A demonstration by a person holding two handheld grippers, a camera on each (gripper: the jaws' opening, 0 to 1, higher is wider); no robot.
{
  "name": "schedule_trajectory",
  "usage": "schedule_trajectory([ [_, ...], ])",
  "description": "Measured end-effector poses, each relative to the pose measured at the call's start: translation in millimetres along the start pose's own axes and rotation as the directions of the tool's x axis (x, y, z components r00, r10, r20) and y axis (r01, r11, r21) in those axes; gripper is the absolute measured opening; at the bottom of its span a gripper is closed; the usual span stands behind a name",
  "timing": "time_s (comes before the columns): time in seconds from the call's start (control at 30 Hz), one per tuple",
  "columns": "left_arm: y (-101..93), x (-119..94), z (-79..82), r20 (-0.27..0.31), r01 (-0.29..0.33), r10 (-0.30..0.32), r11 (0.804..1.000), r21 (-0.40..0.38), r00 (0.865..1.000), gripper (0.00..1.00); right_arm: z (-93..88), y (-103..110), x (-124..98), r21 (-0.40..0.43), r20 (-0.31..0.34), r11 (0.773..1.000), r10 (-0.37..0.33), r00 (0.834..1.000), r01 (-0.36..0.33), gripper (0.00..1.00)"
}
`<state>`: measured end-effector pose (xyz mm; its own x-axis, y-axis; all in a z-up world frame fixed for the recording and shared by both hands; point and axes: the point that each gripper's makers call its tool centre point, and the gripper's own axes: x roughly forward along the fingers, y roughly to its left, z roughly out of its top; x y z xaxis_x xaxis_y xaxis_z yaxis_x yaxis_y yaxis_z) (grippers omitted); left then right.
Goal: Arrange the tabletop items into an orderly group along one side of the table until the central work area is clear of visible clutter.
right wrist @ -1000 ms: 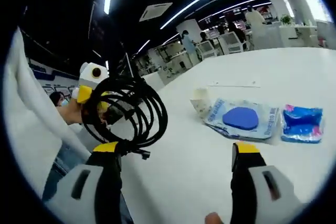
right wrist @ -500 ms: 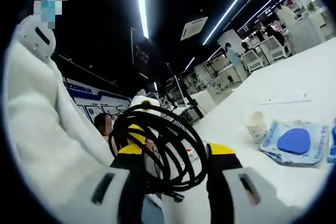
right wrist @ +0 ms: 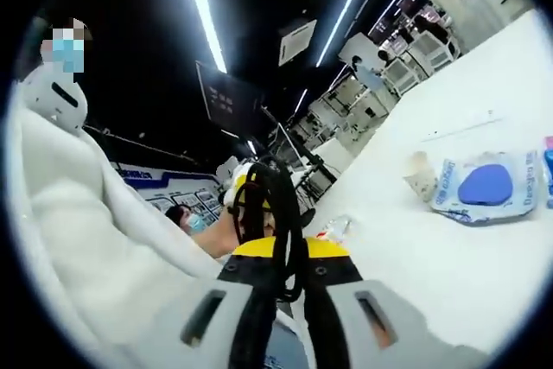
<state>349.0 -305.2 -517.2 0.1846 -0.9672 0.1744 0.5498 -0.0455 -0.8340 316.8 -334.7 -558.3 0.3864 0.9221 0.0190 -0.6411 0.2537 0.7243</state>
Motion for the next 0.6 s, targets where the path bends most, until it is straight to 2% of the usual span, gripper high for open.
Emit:
schedule_trajectory([
  [0.07, 7.9, -2.3, 2.8, 0.012, -0.031, 0.031, 0.999, -0.018, 0.999, 0.02, 1.5, -0.6, -0.4, 0.042, 0.027, 0.999, -0.008, 1.000, 0.007, 0.05],
  [0.13, 22.3, -3.3, 4.7, 0.027, -0.099, 0.100, 0.994, -0.055, 0.995, 0.02, 2.4, 2.0, -2.3, 0.084, 0.047, 0.997, -0.005, 0.999, 0.001, 0.03],
  [0.2, 32.7, -4.3, 6.2, 0.030, -0.119, 0.121, 0.992, -0.050, 0.992, 0.02, 2.9, 3.8, -2.4, 0.118, 0.057, 0.993, -0.014, 0.998, 0.007, 0.02],
  [0.27, 36.5, -3.3, 4.9, 0.030, -0.141, 0.143, 0.989, -0.049, 0.989, 0.03, 1.0, -2.6, -3.4, 0.140, 0.051, 0.989, -0.058, 0.997, 0.050, 0.01],
  [0.3, 38.7, -3.3, 4.3, 0.030, -0.153, 0.154, 0.987, -0.048, 0.988, 0.03, 0.7, -1.4, -3.9, 0.166, 0.051, 0.985, -0.054, 0.997, 0.045, 0.01],
  [0.4, 51.6, -6.6, 3.6, 0.043, -0.218, 0.218, 0.976, -0.010, 0.975, 0.01, 4.1, -2.9, -7.1, 0.166, 0.074, 0.985, -0.069, 0.995, 0.056, 0.00],
  [0.47, 58.0, -8.3, 1.7, 0.045, -0.247, 0.247, 0.969, -0.014, 0.968, 0.01, 4.5, -3.4, -7.0, 0.159, 0.070, 0.984, -0.086, 0.994, 0.074, 0.00],
  [0.6, 58.8, -14.5, 3.1, 0.088, -0.235, 0.239, 0.970, -0.057, 0.967, 0.00, 4.2, -9.4, -10.8, 0.145, 0.065, 0.983, -0.121, 0.991, 0.111, 0.00],
])
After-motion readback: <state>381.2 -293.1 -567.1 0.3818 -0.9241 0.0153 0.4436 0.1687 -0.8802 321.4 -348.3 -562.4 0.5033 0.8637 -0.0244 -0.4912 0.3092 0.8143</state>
